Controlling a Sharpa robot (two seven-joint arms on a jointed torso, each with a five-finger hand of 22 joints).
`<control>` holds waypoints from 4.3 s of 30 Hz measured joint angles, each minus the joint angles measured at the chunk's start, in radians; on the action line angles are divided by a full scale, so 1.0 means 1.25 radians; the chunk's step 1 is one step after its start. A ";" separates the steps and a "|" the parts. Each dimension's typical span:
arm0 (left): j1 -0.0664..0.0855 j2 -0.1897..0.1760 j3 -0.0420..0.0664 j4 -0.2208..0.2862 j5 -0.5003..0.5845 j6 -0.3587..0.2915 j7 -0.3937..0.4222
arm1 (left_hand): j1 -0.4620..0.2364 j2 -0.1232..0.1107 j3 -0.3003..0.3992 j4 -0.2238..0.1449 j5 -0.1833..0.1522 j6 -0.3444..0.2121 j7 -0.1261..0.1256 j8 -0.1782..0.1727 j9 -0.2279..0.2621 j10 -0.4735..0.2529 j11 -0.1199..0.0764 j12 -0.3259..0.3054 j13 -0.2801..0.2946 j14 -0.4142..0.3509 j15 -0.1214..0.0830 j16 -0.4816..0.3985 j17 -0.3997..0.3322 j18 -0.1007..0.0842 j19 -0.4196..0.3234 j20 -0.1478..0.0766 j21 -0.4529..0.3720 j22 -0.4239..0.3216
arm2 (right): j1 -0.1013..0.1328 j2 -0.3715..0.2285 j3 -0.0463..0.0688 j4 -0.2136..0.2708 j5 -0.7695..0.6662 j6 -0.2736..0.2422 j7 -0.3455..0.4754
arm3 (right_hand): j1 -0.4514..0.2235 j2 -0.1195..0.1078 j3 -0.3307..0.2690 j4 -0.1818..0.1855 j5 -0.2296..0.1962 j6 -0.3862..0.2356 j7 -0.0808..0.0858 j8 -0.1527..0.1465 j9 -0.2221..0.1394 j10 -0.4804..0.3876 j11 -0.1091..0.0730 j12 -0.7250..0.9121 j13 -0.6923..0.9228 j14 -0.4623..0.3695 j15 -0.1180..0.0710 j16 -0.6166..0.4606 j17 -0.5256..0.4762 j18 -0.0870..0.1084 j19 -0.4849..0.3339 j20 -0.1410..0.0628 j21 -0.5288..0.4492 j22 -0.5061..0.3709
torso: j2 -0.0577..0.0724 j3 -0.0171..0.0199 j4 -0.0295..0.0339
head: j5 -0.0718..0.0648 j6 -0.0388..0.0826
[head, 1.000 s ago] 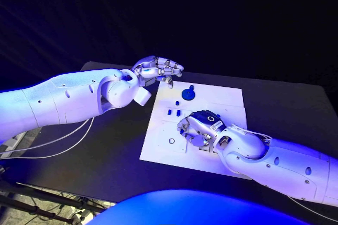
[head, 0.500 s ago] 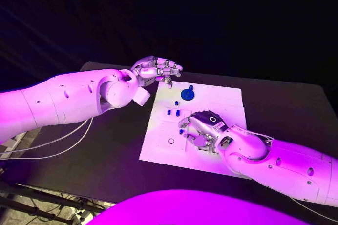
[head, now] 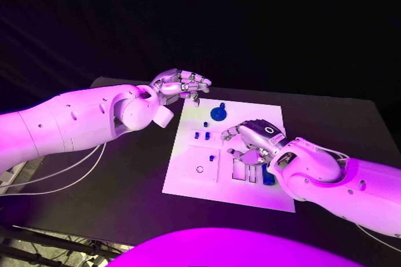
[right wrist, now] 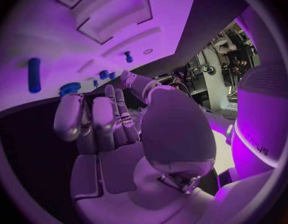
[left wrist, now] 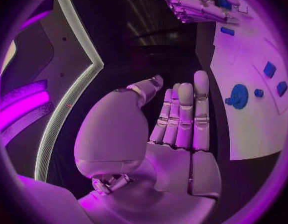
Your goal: Assemble the parts on the task board
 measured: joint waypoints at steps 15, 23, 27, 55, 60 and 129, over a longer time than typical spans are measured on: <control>0.000 -0.004 0.000 0.001 0.000 0.001 0.003 | 0.000 0.000 0.000 0.000 0.000 0.000 0.000 0.000 0.000 0.000 0.000 0.000 0.000 -0.001 -0.001 0.000 0.000 0.000 0.000 0.000 0.000 0.000 | 0.064 -0.085 0.006 -0.051 0.097 0.107 0.001 | 0.003 -0.016 -0.083 0.013 0.049 -0.013 -0.006 -0.013 -0.005 -0.030 -0.004 0.044 -0.001 0.011 -0.002 0.027 0.016 0.000 0.018 -0.004 0.031 0.000 | -0.003 -0.0011 -0.0025 | -0.030 0.018; 0.000 -0.006 0.000 0.003 0.000 0.001 0.003 | 0.000 0.000 0.000 0.000 0.000 0.000 0.000 0.000 0.000 0.000 0.000 0.000 0.000 -0.001 -0.001 0.000 0.000 0.000 0.000 0.000 0.000 0.000 | 0.064 -0.060 0.001 -0.086 0.105 0.145 0.000 | 0.012 -0.007 -0.101 0.020 0.049 -0.016 -0.009 -0.014 -0.005 -0.035 -0.004 0.056 -0.002 0.011 -0.002 0.027 0.013 0.000 0.018 -0.004 0.031 0.001 | -0.002 -0.0005 -0.0015 | -0.029 0.019; 0.000 -0.007 0.000 0.003 0.000 0.002 0.003 | 0.000 0.000 -0.001 0.001 0.000 0.000 0.000 0.001 0.000 0.000 0.000 0.002 0.000 -0.001 -0.001 0.000 0.000 0.000 0.000 0.000 -0.003 -0.001 | 0.062 -0.044 -0.002 -0.101 0.108 0.159 -0.001 | 0.017 -0.002 -0.107 0.023 0.049 -0.012 -0.013 -0.014 -0.006 -0.035 -0.004 0.068 -0.002 0.013 -0.004 0.027 0.014 0.000 0.018 -0.004 0.031 0.001 | -0.002 -0.0011 -0.0008 | -0.027 0.018; 0.000 -0.009 0.000 0.005 0.000 0.005 0.002 | 0.000 0.000 -0.003 0.003 0.000 0.000 0.000 0.003 0.001 -0.003 -0.003 0.004 0.000 -0.001 -0.001 0.000 0.000 0.000 0.003 0.003 -0.003 -0.002 | 0.041 0.004 -0.010 -0.144 0.122 0.182 -0.009 | 0.026 0.029 -0.008 0.043 0.026 0.060 -0.021 0.007 0.000 0.052 -0.025 0.107 -0.009 0.016 -0.014 0.059 0.038 0.000 0.047 -0.016 0.090 0.000 | -0.003 -0.0012 -0.0015 | -0.023 0.011; 0.000 -0.010 0.000 0.005 0.000 0.006 0.001 | 0.000 0.000 -0.003 0.003 0.000 0.000 0.000 0.003 0.001 -0.003 -0.003 0.004 0.000 -0.001 -0.001 0.000 0.000 0.000 0.003 0.003 -0.003 -0.002 | 0.041 0.002 -0.010 -0.143 0.121 0.177 -0.011 | 0.035 0.039 0.022 0.033 -0.003 0.068 -0.020 0.013 0.002 0.061 -0.025 0.105 -0.014 0.016 -0.020 0.059 0.038 -0.001 0.050 -0.019 0.094 0.000 | -0.003 -0.0008 -0.0017 | -0.023 0.011; 0.000 0.011 0.000 -0.008 0.000 0.009 0.001 | 0.003 0.003 -0.008 0.008 0.000 0.000 0.000 0.003 0.001 -0.006 0.000 0.004 0.000 -0.001 -0.001 0.000 0.000 0.000 0.006 0.000 -0.007 -0.004 | -0.046 0.158 -0.017 -0.053 0.090 0.096 0.039 | 0.053 0.057 0.061 -0.015 -0.022 0.116 -0.035 0.048 0.026 0.089 0.003 0.112 -0.014 0.016 -0.040 0.080 0.052 -0.013 0.051 -0.034 0.139 0.000 | -0.003 -0.0012 -0.0019 | 0.029 -0.009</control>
